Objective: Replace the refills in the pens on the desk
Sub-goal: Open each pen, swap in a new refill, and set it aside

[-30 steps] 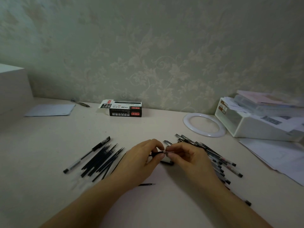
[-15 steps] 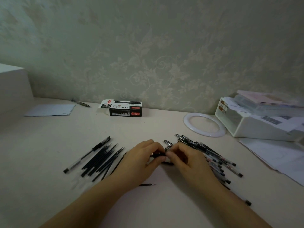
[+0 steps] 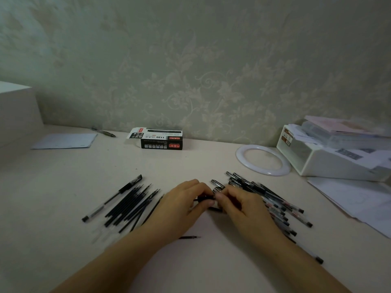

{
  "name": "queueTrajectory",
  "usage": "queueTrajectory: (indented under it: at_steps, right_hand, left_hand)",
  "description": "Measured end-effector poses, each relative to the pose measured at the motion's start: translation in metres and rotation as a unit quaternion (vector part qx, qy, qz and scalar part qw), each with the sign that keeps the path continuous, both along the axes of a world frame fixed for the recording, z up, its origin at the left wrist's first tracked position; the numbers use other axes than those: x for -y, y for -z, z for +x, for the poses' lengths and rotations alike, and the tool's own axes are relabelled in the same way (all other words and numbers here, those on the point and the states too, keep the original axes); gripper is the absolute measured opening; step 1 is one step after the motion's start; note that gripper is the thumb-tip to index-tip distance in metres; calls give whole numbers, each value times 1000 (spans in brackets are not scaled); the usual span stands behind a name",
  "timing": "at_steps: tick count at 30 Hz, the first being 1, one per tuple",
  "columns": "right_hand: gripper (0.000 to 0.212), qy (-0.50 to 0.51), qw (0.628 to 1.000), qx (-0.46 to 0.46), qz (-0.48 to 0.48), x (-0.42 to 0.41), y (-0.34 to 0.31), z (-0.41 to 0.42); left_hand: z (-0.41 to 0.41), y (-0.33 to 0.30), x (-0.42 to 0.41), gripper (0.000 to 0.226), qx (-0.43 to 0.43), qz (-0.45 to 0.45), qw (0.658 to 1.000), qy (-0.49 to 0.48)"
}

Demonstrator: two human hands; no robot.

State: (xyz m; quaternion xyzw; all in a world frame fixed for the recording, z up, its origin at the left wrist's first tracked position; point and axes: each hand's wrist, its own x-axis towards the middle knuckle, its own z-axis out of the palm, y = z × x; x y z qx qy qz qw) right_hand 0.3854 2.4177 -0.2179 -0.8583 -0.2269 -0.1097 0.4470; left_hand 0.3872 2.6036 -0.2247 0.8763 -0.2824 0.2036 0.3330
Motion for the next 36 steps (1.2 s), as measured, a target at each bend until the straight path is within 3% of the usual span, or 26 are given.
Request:
queueTrajectory:
  at_steps: [10,13,15,17,19,26,32,36]
  right_hand:
    - [27,35,999,4,-8,-3,1,-1]
    - [48,76,997,8,-24,-4,0,-6]
    - [66,80,992,32,-91,-7,1,-11]
    - [71,47,981,61,-180,-10,2,-13]
    - [63,24,974,66,-218,-13,4,-12]
    - [26,83,976,99,-176,-3,8,0]
    - [11,91,968,78,-219,2,11,5]
    - [8,89,984,45,-144,5,9,6]
  left_hand:
    - [0,-3,0,4,26,4,999,-28]
    - [2,-3,-4,6,43,-11,996,-81]
    - [4,-4,-8,7,55,-23,991,-117]
    - [5,-4,-10,7,62,-29,988,-136]
    - [3,-4,-8,7,65,-28,988,-136]
    - [1,-1,-3,5,46,-12,994,-96]
    - [3,2,-5,4,23,-5,996,-84]
    - [4,2,-7,3,19,17,996,-89]
